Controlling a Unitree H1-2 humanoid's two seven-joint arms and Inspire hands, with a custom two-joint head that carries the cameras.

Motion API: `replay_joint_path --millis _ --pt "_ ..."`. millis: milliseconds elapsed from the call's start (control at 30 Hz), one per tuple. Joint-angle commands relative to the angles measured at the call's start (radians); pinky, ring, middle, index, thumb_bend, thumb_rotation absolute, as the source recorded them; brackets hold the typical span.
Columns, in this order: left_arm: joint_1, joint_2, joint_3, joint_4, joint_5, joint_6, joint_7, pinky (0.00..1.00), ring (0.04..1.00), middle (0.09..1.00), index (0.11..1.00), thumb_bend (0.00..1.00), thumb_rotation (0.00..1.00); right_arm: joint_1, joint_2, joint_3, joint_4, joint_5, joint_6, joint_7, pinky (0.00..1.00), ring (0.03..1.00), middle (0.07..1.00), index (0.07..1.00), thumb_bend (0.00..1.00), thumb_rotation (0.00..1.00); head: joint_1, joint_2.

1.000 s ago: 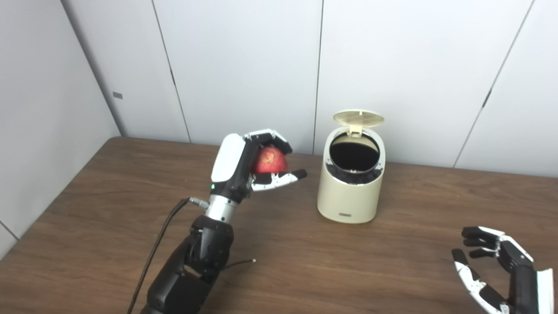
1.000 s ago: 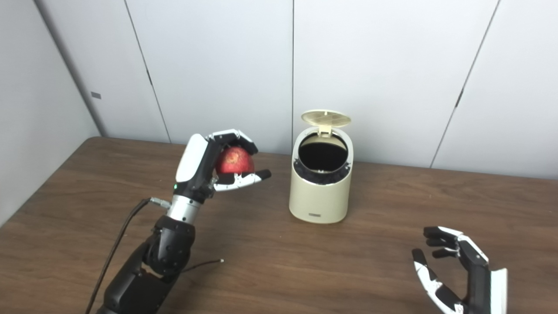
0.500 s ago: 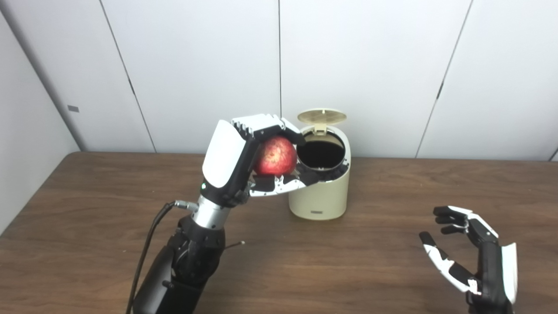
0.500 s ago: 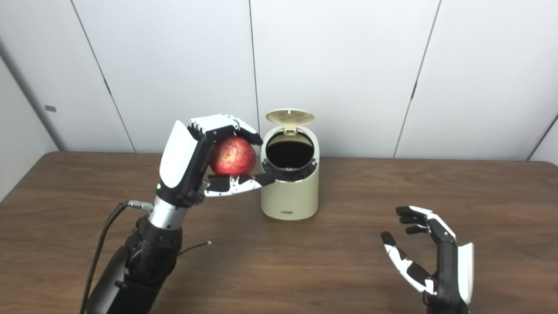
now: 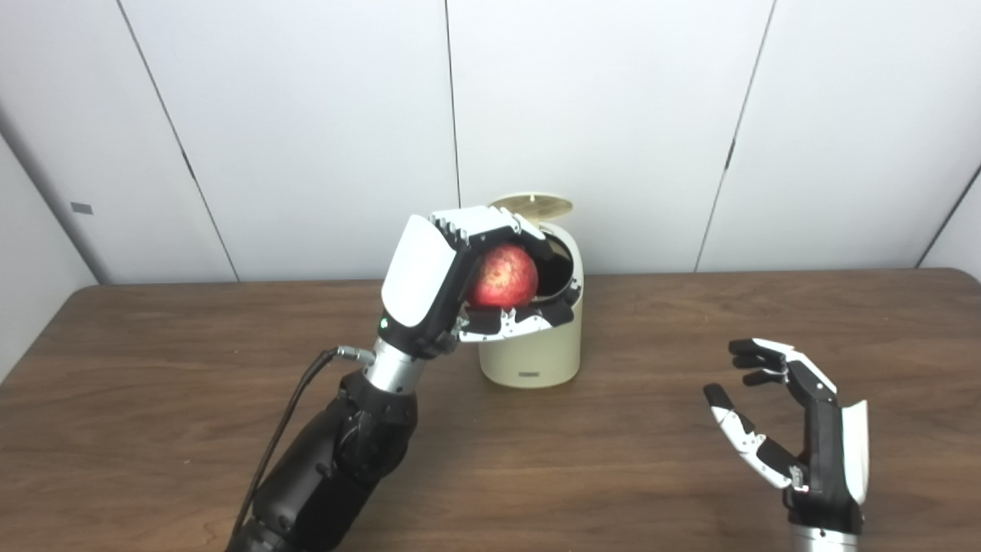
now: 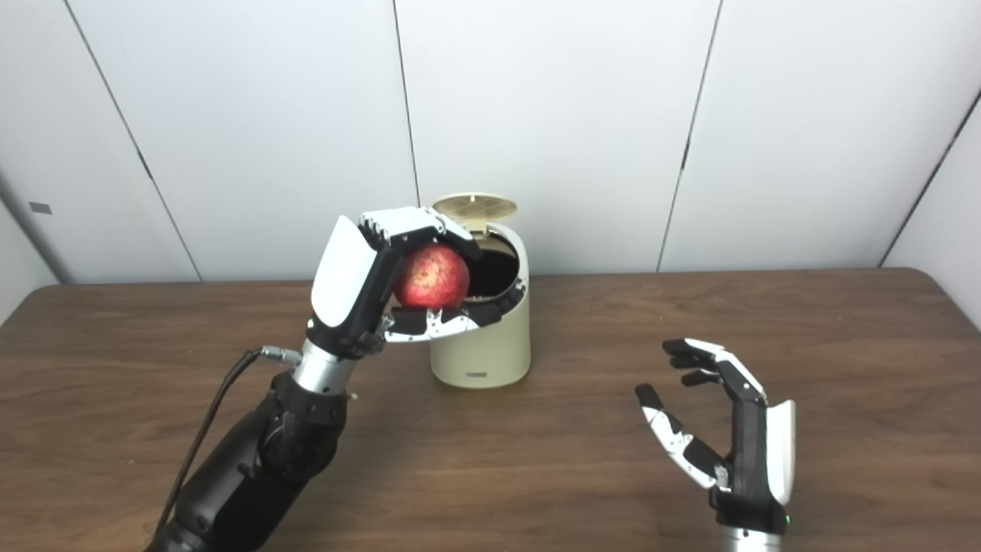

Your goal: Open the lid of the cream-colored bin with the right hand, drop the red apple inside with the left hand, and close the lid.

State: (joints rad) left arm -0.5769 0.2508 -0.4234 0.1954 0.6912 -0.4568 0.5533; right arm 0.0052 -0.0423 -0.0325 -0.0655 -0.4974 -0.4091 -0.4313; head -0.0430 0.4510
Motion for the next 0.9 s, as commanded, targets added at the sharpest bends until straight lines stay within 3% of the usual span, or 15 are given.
replay_joint_path --millis 0,400,700,867 --pt "-0.078 0.005 -0.015 0.009 -0.002 -0.013 0.053 0.30 0.389 0.491 0.538 0.47 0.00 0.032 0.020 0.018 0.094 -0.020 -0.044 -0.023 0.50 0.599 0.636 0.627 0.26 0.29 -0.003 0.002" --pt "-0.201 -0.031 -0.099 0.188 -0.005 -0.013 0.152 0.33 0.404 0.478 0.536 0.47 0.00 0.035 0.020 0.025 0.100 -0.022 -0.049 -0.038 0.51 0.602 0.635 0.626 0.26 0.26 -0.015 0.013" --pt "-0.260 -0.081 -0.114 0.340 -0.050 -0.013 0.135 0.33 0.405 0.480 0.529 0.47 0.00 0.037 0.027 0.033 0.094 -0.017 -0.048 -0.040 0.51 0.604 0.635 0.625 0.25 0.22 -0.024 0.014" --pt "-0.278 -0.086 -0.139 0.414 -0.058 -0.013 0.161 0.34 0.409 0.481 0.527 0.47 0.00 0.039 0.029 0.035 0.095 -0.025 -0.049 -0.047 0.51 0.606 0.638 0.629 0.26 0.26 -0.032 0.018"
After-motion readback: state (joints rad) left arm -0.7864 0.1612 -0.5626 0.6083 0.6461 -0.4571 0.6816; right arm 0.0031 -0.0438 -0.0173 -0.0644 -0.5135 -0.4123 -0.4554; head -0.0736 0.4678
